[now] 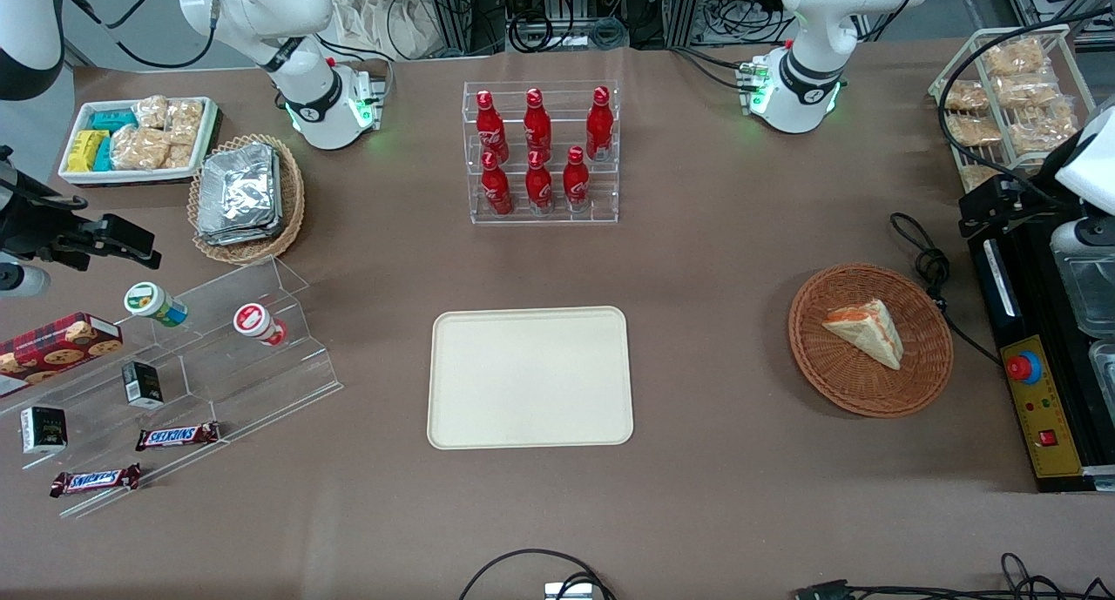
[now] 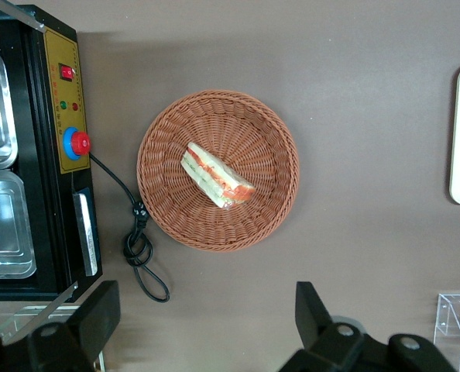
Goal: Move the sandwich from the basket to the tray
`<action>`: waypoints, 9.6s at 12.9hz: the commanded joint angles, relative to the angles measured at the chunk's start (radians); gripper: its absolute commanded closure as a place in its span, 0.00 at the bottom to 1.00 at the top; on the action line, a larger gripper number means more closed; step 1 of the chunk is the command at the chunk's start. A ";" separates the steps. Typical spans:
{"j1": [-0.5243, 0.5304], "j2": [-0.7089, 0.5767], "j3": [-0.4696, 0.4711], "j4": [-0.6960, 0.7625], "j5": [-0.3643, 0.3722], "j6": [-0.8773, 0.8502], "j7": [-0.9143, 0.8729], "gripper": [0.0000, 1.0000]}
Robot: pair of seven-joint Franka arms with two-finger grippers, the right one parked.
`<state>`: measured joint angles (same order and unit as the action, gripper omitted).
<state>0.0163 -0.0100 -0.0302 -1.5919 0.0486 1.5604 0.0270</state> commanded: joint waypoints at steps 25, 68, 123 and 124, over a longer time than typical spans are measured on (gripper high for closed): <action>0.062 0.048 0.010 -0.637 0.004 0.742 -0.647 0.00; 0.037 0.057 -0.077 -0.486 0.113 0.645 0.103 0.79; -0.443 0.912 -0.346 0.332 0.379 0.636 -0.967 0.00; -0.441 0.898 -0.346 0.333 0.379 0.633 -0.976 0.00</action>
<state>-0.4194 0.9130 -0.3828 -1.2786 0.4090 2.2059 -0.9106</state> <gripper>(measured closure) 0.000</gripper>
